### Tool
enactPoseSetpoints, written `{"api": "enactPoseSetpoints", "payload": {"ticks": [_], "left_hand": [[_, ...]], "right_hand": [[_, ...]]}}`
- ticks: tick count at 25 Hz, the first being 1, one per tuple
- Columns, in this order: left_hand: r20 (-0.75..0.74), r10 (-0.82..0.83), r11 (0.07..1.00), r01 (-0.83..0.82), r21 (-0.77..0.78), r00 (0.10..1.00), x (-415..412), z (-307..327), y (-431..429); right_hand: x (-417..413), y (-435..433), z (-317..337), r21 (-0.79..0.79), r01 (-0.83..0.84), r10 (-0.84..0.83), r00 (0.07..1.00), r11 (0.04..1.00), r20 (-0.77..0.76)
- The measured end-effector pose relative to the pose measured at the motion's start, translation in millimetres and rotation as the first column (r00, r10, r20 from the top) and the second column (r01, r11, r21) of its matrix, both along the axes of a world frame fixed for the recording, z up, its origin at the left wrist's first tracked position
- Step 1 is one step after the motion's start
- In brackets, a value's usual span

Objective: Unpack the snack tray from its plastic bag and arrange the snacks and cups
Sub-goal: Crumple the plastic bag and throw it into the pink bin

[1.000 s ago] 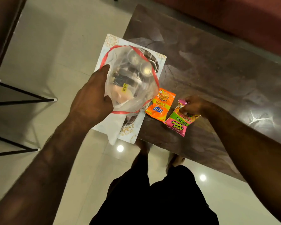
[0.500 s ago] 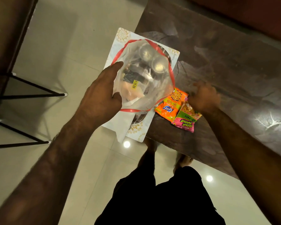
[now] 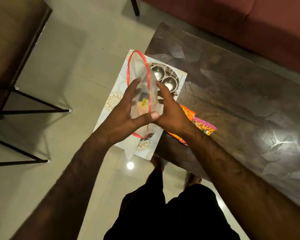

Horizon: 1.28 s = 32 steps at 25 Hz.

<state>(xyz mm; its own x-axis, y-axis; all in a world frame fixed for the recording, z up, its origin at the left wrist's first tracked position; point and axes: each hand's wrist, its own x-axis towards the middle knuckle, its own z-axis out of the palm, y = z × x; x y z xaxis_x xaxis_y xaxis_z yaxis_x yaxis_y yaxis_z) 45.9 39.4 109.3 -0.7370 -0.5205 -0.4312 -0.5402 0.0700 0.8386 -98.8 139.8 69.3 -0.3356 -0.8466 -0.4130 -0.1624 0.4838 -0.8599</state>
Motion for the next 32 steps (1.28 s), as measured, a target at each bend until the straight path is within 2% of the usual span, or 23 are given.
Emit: {"api": "enactPoseSetpoints", "payload": {"ticks": [3,6,8,10,12,13,14,15,16,19,21,23,25,26,28,29,32], "left_hand": [[-0.105,0.114,0.993,-0.115,0.000,0.988,0,0,10],[-0.152,0.373,0.928,-0.369,0.053,0.915,-1,2,13],[-0.139,0.587,0.804,-0.554,0.216,0.797,3,4,6],[-0.128,0.761,0.622,-0.661,0.419,0.636,9,7,-2],[-0.046,0.856,0.428,-0.657,0.621,0.515,13,12,-7],[0.009,0.866,0.371,-0.655,0.659,0.500,11,14,-5],[0.051,0.854,0.372,-0.676,0.636,0.518,9,14,-2],[0.077,0.816,0.437,-0.699,0.567,0.572,4,14,4],[0.082,0.763,0.528,-0.691,0.494,0.641,0,15,13],[0.087,0.557,0.759,-0.549,0.350,0.826,-8,20,49],[0.122,0.452,0.839,-0.468,0.279,0.883,-13,22,68],[0.097,0.355,0.890,-0.368,0.268,0.930,-19,30,75],[0.030,0.279,0.908,-0.274,0.317,0.960,-25,35,77],[0.002,0.281,0.883,-0.259,0.392,0.960,-27,38,77],[-0.016,0.395,0.759,-0.317,0.569,0.918,-27,44,78],[-0.025,0.437,0.727,-0.336,0.599,0.899,-28,46,80],[0.007,0.337,0.760,-0.277,0.588,0.941,-41,57,100]], "right_hand": [[19,6,8,-0.069,-0.016,0.016,1.000,0.997,-0.001],[29,16,18,-0.063,0.032,-0.031,0.999,0.998,0.023],[21,25,21,-0.008,0.104,-0.104,0.989,0.995,-0.104],[8,35,27,0.077,0.190,-0.176,0.971,0.979,-0.162],[1,45,37,0.118,0.248,-0.249,0.969,0.961,-0.013],[1,50,43,0.136,0.260,-0.278,0.951,0.956,0.136],[3,53,49,0.162,0.267,-0.306,0.897,0.950,0.319],[6,54,55,0.178,0.264,-0.318,0.817,0.948,0.482],[10,56,61,0.161,0.265,-0.308,0.754,0.951,0.581],[22,57,72,0.070,0.259,-0.243,0.731,0.963,0.638],[25,58,79,0.065,0.298,-0.272,0.732,0.952,0.625],[23,61,81,0.070,0.380,-0.346,0.729,0.922,0.590],[15,69,78,0.090,0.498,-0.471,0.724,0.863,0.504],[10,75,76,0.102,0.548,-0.528,0.714,0.830,0.460],[0,90,72,0.117,0.599,-0.590,0.702,0.792,0.399],[-5,99,73,0.113,0.606,-0.600,0.710,0.787,0.369],[-15,121,77,0.069,0.593,-0.592,0.775,0.802,0.221]]}}
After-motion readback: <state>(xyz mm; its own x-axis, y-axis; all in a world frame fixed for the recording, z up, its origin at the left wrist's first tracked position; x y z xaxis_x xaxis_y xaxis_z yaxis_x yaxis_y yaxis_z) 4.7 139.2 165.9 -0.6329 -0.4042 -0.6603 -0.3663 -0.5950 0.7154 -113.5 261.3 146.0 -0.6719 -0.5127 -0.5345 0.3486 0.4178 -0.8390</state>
